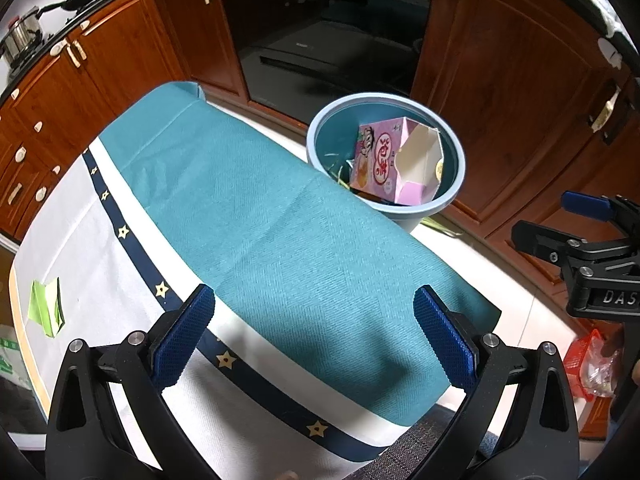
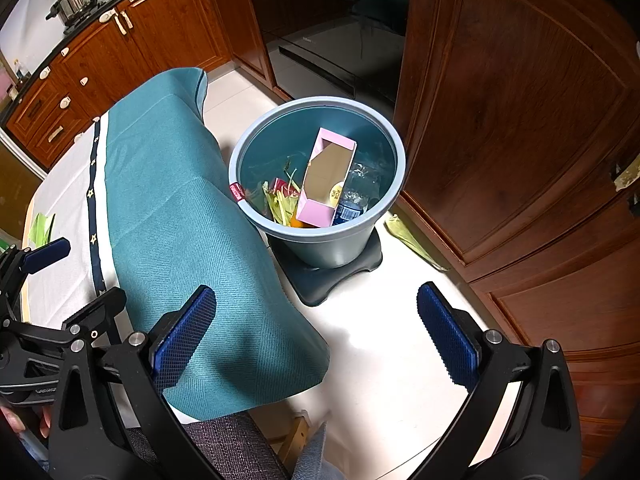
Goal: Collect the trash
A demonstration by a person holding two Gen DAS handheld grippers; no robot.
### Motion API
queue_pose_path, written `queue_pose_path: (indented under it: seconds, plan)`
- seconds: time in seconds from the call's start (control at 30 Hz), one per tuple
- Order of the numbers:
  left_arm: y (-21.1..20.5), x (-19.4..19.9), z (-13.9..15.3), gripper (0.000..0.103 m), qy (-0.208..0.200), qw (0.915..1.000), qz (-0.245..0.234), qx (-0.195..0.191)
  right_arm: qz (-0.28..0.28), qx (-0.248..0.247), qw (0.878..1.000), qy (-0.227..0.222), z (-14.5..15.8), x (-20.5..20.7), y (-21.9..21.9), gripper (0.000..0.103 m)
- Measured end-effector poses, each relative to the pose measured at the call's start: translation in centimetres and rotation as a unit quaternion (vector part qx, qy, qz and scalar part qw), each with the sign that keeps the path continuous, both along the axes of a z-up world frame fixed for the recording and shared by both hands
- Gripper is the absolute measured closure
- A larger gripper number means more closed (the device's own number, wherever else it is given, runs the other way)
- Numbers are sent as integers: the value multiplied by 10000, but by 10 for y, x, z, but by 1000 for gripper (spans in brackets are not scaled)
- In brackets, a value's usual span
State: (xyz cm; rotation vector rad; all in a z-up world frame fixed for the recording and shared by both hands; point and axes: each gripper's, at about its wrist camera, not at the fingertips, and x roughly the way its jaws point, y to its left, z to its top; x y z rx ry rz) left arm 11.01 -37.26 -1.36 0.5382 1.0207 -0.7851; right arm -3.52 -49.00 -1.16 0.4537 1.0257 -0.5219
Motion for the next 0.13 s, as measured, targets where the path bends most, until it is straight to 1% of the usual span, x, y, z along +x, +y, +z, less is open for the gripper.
queue_pose_path:
  seconds: [0.13]
  plan:
    - [1,1,-3,4,28,10000,21,43,8,-21,10000,2,1,0,0,7]
